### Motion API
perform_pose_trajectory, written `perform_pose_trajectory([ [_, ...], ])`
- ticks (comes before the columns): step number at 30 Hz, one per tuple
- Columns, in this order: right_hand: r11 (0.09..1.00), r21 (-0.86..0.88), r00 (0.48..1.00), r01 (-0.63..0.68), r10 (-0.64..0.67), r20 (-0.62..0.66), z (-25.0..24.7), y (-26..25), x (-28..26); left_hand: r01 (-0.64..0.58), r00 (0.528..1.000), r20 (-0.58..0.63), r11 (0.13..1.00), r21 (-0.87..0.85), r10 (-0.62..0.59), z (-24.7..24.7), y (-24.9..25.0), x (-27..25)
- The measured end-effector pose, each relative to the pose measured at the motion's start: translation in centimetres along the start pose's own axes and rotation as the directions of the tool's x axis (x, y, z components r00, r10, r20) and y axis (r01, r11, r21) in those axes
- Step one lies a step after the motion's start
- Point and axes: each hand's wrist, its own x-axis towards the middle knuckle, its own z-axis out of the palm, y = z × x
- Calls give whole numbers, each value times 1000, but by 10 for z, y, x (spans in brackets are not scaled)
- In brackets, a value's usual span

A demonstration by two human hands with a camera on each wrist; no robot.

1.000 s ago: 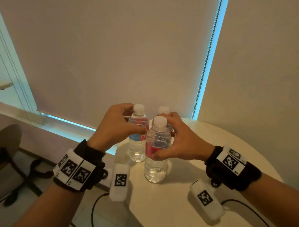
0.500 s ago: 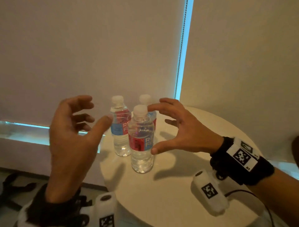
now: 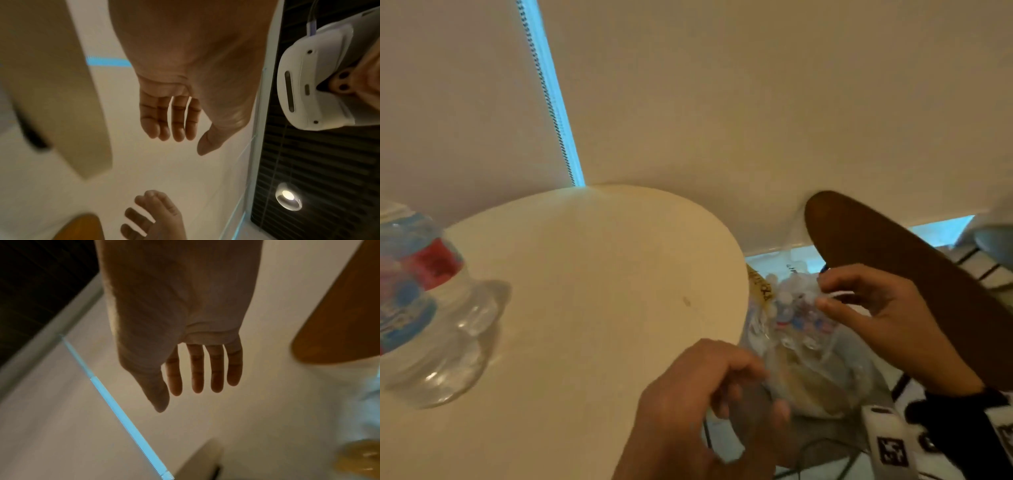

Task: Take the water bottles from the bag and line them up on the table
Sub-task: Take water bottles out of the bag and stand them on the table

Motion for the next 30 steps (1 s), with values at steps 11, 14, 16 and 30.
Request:
perform_pose_trajectory([
  [11, 786, -336, 831, -519, 556, 14, -23, 224, -11, 376, 868, 336, 926, 40, -367, 244, -79, 72],
  [14, 779, -319, 832, -539, 551, -61, -11, 246, 3, 504, 802, 319, 859, 92, -505, 293, -111, 89],
  [16, 783, -285, 831, -552, 546, -109, -3, 255, 11, 517, 807, 245, 843, 149, -538, 316, -124, 100],
  [30, 823, -362, 899, -437, 414, -143, 5, 292, 0, 332, 851, 231, 822, 462, -473, 352, -136, 107],
])
